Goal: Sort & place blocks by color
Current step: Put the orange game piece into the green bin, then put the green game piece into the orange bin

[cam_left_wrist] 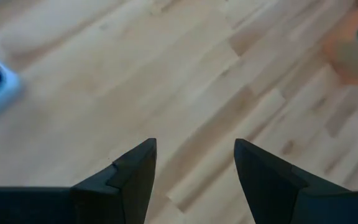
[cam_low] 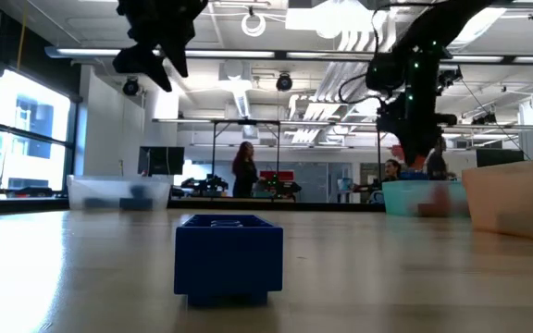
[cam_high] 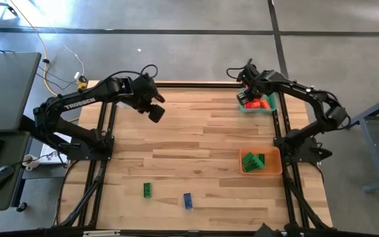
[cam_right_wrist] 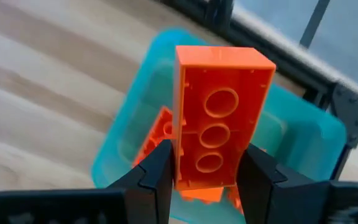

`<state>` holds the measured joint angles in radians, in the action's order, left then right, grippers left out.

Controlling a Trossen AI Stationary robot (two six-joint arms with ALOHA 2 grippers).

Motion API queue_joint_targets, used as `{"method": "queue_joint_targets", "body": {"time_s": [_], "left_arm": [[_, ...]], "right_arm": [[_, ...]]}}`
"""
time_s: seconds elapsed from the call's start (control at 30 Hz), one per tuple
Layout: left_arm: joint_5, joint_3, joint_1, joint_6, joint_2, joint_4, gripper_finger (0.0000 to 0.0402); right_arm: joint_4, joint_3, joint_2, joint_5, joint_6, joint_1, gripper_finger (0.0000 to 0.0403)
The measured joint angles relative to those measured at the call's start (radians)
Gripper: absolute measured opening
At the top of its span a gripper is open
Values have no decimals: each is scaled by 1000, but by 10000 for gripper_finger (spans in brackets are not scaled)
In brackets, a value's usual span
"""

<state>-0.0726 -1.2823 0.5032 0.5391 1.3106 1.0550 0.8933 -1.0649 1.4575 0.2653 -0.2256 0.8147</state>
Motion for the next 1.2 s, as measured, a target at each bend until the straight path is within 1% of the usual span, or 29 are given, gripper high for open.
{"method": "queue_joint_targets", "body": {"time_s": [0.1,0.37,0.53,0.6,0.73,0.8,0.87,1.07,1.2], "left_arm": [[-10,0,-39,72,0,0,202],[-11,0,-152,228,0,0,202],[-7,0,-233,337,0,7,202],[-6,0,-263,385,0,12,202],[24,0,-319,477,0,48,202],[50,0,-344,531,0,77,202],[66,0,-368,581,0,104,202],[80,0,-435,724,0,159,202],[102,0,-486,825,0,161,202]], "right_arm": [[25,0,36,-39,30,24,112],[30,0,113,-38,112,43,112],[31,0,134,-37,155,43,115],[29,0,134,-28,164,43,139],[22,0,134,22,190,43,205],[17,0,134,33,201,43,224],[15,0,134,34,204,43,232],[9,0,134,32,211,43,236],[4,0,134,32,260,43,237]]}}
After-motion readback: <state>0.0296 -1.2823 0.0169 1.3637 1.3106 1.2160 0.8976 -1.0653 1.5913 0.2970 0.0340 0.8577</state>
